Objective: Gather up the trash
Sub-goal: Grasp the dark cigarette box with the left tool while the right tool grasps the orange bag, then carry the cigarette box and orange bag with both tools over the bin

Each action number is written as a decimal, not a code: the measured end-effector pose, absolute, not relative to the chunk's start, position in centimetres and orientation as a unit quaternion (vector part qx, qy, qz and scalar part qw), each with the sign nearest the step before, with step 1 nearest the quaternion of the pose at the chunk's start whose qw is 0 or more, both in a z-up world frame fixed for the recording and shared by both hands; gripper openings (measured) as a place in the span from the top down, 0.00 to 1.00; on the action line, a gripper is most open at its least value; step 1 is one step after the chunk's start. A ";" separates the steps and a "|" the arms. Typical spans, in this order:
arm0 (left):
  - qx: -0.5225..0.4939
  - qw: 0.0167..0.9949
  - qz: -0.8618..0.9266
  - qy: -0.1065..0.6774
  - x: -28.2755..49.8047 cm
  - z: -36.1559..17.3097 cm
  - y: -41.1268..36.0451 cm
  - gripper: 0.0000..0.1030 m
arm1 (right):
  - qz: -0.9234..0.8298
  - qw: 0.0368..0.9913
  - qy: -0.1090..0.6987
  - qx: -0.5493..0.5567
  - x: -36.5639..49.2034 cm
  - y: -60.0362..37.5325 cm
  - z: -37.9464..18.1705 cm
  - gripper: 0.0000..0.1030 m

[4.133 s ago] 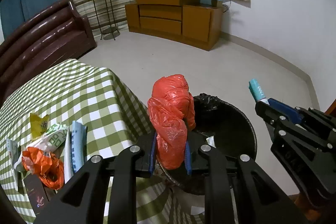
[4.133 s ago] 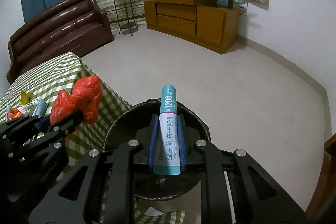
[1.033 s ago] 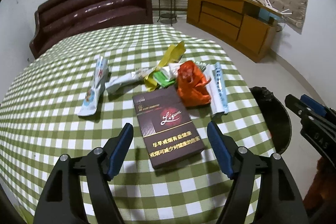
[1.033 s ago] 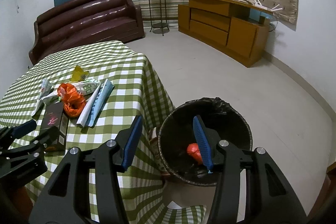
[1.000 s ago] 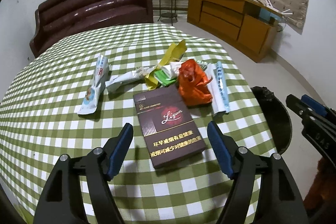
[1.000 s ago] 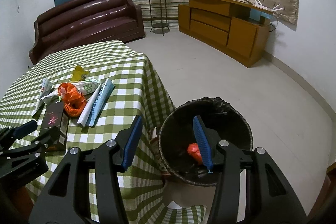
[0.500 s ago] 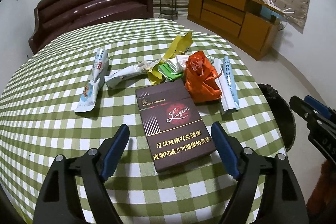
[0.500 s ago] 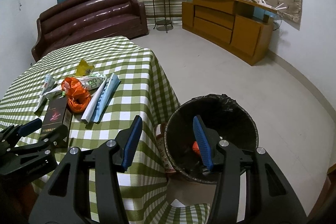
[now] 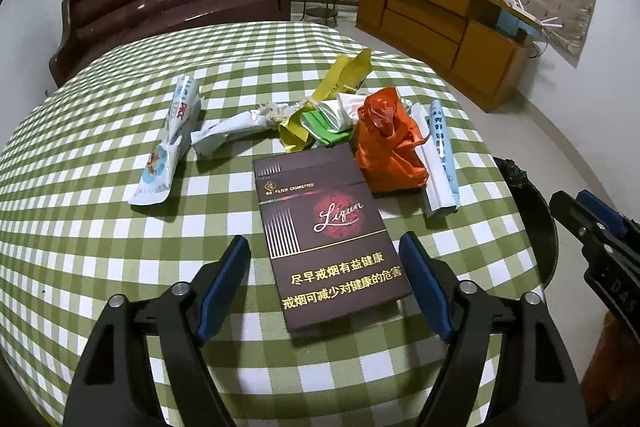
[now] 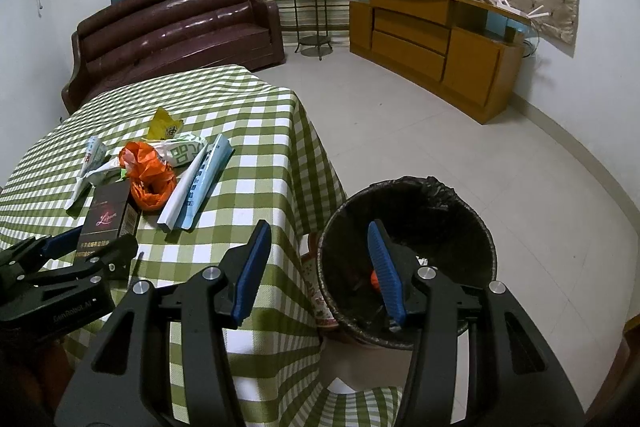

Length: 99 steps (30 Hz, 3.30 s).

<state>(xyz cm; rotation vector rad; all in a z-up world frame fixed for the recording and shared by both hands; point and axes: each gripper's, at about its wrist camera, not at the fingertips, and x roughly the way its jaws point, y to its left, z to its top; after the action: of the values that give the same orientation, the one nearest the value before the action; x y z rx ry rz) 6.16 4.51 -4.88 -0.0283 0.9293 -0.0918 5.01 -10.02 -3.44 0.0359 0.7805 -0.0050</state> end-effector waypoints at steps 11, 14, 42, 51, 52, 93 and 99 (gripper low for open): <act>0.010 0.899 -0.055 0.434 4.3 -4.4 6.1 0.47 | 0.011 0.925 0.379 0.014 5.0 -8.8 -3.6 0.52; 0.010 0.900 -0.054 0.432 3.6 -4.2 7.1 0.47 | 0.019 0.925 0.379 0.011 5.2 -8.1 -3.6 0.52; -0.014 0.917 0.052 0.395 4.0 -1.7 19.1 0.47 | 0.107 0.914 0.391 -0.013 9.7 1.9 -3.1 0.47; -0.020 0.915 0.049 0.400 4.6 -2.3 20.1 0.47 | 0.098 0.908 0.405 -0.035 10.9 3.1 -4.0 0.56; -0.021 0.915 0.048 0.400 4.7 -2.4 20.2 0.47 | 0.097 0.908 0.406 -0.037 10.8 3.1 -4.1 0.61; 0.038 0.926 -0.137 0.349 5.7 0.4 0.7 0.47 | -0.056 0.934 0.353 0.017 5.3 -14.2 -1.3 0.66; 0.055 0.921 -0.160 0.350 6.8 -0.2 -3.6 0.47 | -0.076 0.929 0.362 0.032 5.4 -16.7 -2.5 0.66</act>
<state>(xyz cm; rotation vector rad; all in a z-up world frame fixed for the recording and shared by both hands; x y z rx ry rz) 6.82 -3.57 -0.23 0.1129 0.7186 -0.3295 5.42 -16.69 -2.45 0.0664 0.7419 -0.1548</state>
